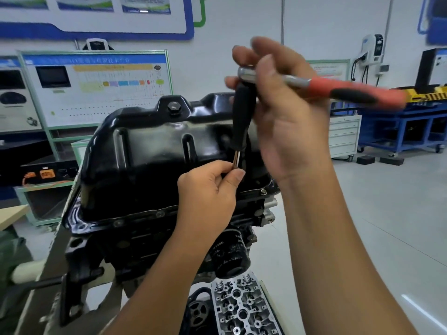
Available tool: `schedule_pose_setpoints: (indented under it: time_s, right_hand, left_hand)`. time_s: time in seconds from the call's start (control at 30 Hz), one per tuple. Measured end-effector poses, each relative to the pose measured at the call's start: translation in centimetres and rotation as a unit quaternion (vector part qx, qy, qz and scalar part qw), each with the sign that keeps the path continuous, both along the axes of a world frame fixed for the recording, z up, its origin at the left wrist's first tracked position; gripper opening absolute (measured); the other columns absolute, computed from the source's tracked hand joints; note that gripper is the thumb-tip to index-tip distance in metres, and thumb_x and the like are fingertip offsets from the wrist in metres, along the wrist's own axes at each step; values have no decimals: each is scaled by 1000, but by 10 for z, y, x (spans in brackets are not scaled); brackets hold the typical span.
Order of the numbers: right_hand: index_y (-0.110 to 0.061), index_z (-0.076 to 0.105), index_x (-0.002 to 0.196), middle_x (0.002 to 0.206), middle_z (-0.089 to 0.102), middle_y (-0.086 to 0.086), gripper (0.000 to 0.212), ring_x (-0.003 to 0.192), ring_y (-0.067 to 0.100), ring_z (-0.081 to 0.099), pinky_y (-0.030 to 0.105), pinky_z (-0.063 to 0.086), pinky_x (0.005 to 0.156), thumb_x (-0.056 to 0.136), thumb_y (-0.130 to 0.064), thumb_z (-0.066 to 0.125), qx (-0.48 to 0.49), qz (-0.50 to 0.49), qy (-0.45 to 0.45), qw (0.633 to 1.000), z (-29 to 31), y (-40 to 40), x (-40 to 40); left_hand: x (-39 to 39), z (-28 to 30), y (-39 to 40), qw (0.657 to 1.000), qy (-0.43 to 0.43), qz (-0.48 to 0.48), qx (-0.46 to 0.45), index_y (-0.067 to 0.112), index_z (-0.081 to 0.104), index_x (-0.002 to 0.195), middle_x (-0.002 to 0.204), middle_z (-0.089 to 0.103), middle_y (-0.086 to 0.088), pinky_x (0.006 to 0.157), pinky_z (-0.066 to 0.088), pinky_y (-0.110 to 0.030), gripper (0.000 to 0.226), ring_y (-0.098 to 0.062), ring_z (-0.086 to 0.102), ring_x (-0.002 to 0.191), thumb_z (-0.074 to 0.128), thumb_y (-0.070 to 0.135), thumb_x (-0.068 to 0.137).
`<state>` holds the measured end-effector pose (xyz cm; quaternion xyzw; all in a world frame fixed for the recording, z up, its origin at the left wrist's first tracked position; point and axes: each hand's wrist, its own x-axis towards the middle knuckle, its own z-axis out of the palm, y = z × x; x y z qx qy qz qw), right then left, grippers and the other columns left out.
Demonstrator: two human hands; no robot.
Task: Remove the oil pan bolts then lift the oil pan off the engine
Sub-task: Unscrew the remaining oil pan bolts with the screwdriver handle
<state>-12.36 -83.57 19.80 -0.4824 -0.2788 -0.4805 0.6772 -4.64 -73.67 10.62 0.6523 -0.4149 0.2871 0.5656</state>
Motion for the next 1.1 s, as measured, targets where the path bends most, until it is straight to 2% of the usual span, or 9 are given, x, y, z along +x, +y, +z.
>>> schedule_pose_setpoints:
  time_s: [0.07, 0.13, 0.23, 0.33, 0.5, 0.73, 0.8, 0.93, 1.1]
  right_hand:
    - [-10, 64, 112, 103, 76, 11, 23, 81, 25, 71, 36, 57, 73, 109, -25, 46, 97, 173, 42, 979, -1, 3, -2]
    - [-12, 63, 108, 101, 75, 11, 25, 80, 27, 71, 36, 56, 71, 110, -28, 44, 125, 213, 54, 968, -5, 3, 2]
    - [-13, 71, 101, 106, 74, 12, 12, 91, 38, 72, 50, 59, 82, 102, -10, 59, 33, 46, 1, 998, -4, 8, 3]
    - [-14, 71, 110, 114, 72, 19, 21, 100, 43, 71, 60, 57, 93, 95, 0, 66, -118, -157, -44, 980, -5, 8, 5]
    - [-15, 65, 107, 114, 72, 15, 15, 82, 26, 68, 37, 50, 70, 106, -19, 50, 95, 138, 32, 985, -4, 9, -2]
    - [-19, 63, 109, 104, 77, 7, 27, 76, 19, 68, 31, 46, 66, 108, -34, 41, 90, 191, 78, 974, -2, 4, -6]
    - [-17, 66, 107, 105, 76, 9, 19, 79, 25, 70, 37, 51, 71, 108, -23, 47, 64, 139, 48, 987, -3, 7, -6]
    - [-9, 71, 112, 107, 73, 14, 20, 90, 31, 74, 45, 61, 84, 96, 1, 65, -100, -189, -45, 976, -6, 4, -3]
    - [-14, 63, 115, 116, 75, 10, 25, 79, 21, 68, 34, 45, 68, 106, -30, 45, 40, 127, 59, 989, -5, 5, -5]
  left_hand:
    - [0, 1, 0, 1000, 0, -11, 8, 22, 72, 75, 44, 33, 9, 46, 28, -17, 14, -8, 29, 43, 76, 22, 88]
    - [1, 1, 0, 1000, 2, -12, 17, 28, 68, 72, 44, 32, 9, 46, 27, -15, 21, -8, 28, 42, 78, 20, 89]
    - [0, 1, -1, 1000, 8, 2, 9, 31, 66, 71, 43, 34, 10, 46, 27, -12, 25, -8, 30, 42, 79, 19, 89]
    - [0, 0, -2, 1000, 19, 8, -2, 32, 65, 71, 44, 33, 10, 46, 27, -11, 26, -8, 30, 42, 80, 19, 88]
    - [1, -1, 1, 999, 6, -17, 47, 24, 70, 81, 45, 38, 9, 44, 34, -25, 14, -7, 33, 44, 72, 25, 94]
    - [0, -2, -1, 1000, 6, 6, 25, 30, 66, 69, 42, 36, 12, 44, 31, -14, 26, -7, 35, 41, 81, 20, 87]
    - [-1, -2, 0, 1000, 6, 7, 20, 31, 66, 70, 43, 38, 11, 43, 34, -19, 26, -7, 36, 40, 81, 20, 87]
    - [0, -2, -1, 1000, 6, 14, 16, 28, 65, 69, 43, 39, 11, 45, 31, -14, 25, -8, 37, 40, 81, 22, 87]
    - [3, -3, -2, 1000, 16, -3, 16, 25, 57, 66, 44, 33, 9, 44, 27, -14, 31, -9, 29, 42, 81, 25, 87]
